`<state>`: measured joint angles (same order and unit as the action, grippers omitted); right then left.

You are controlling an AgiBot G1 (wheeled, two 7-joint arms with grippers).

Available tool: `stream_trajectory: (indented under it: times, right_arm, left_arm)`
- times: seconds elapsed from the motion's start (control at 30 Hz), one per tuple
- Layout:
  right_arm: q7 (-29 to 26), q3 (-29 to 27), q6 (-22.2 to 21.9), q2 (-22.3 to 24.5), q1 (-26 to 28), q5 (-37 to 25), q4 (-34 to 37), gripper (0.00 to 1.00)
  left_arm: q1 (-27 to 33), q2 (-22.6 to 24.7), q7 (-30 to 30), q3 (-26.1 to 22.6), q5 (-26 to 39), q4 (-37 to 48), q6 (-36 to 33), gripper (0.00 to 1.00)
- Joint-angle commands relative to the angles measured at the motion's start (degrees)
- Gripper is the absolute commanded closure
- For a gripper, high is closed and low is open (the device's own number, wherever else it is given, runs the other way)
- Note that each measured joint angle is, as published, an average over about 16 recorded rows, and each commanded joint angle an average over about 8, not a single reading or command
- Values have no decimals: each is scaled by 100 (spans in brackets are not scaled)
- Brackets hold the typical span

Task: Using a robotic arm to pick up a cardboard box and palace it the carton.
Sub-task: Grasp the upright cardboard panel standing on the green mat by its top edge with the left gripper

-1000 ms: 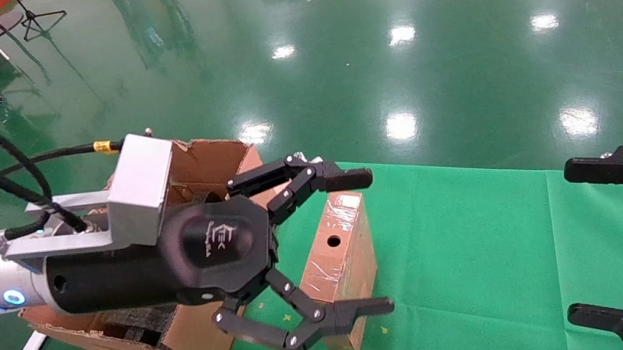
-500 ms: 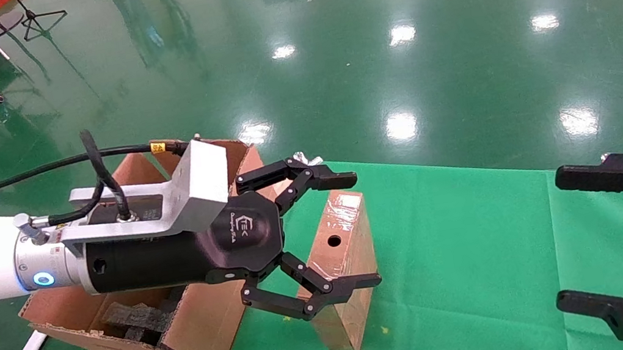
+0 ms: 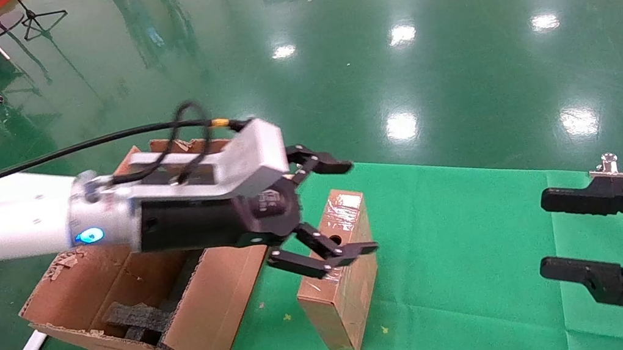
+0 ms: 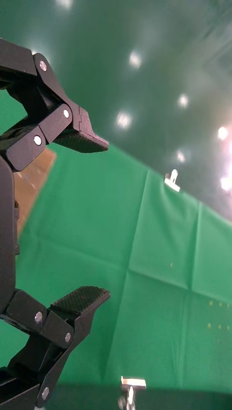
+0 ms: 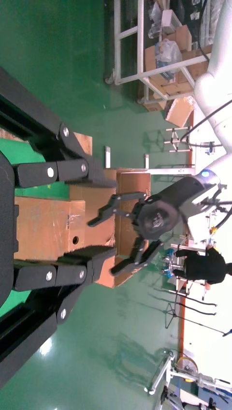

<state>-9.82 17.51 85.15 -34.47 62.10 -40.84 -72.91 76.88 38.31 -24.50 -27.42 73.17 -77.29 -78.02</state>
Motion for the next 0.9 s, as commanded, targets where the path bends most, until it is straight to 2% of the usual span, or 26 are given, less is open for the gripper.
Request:
stream_trajectory:
  times: [0.03, 0.23, 0.4, 0.57, 0.67, 0.9]
  right_arm:
    - [0, 0, 0, 0, 0, 0, 0, 100]
    - [1, 2, 0, 1, 1, 1, 0, 100]
    - [1, 3, -1, 1, 1, 2, 0, 100]
    - [2, 4, -1, 1, 1, 3, 0, 100]
    - [2, 5, -2, 2, 1, 3, 0, 100]
    - [3, 6, -2, 2, 2, 4, 0, 100]
  left_arm:
    - [223, 129, -356, -181, 268, 17, -35, 0]
    - [892, 423, -2047, -720, 1313, 47, -296, 0]
    - [1496, 697, -3761, -1104, 2178, 57, -678, 0]
    - [1957, 1027, -5294, -1466, 2763, 56, -1043, 0]
    - [2080, 1155, -5716, -1629, 2813, 55, -1117, 0]
    - [2130, 1280, -6081, -1953, 2780, 43, -1068, 0]
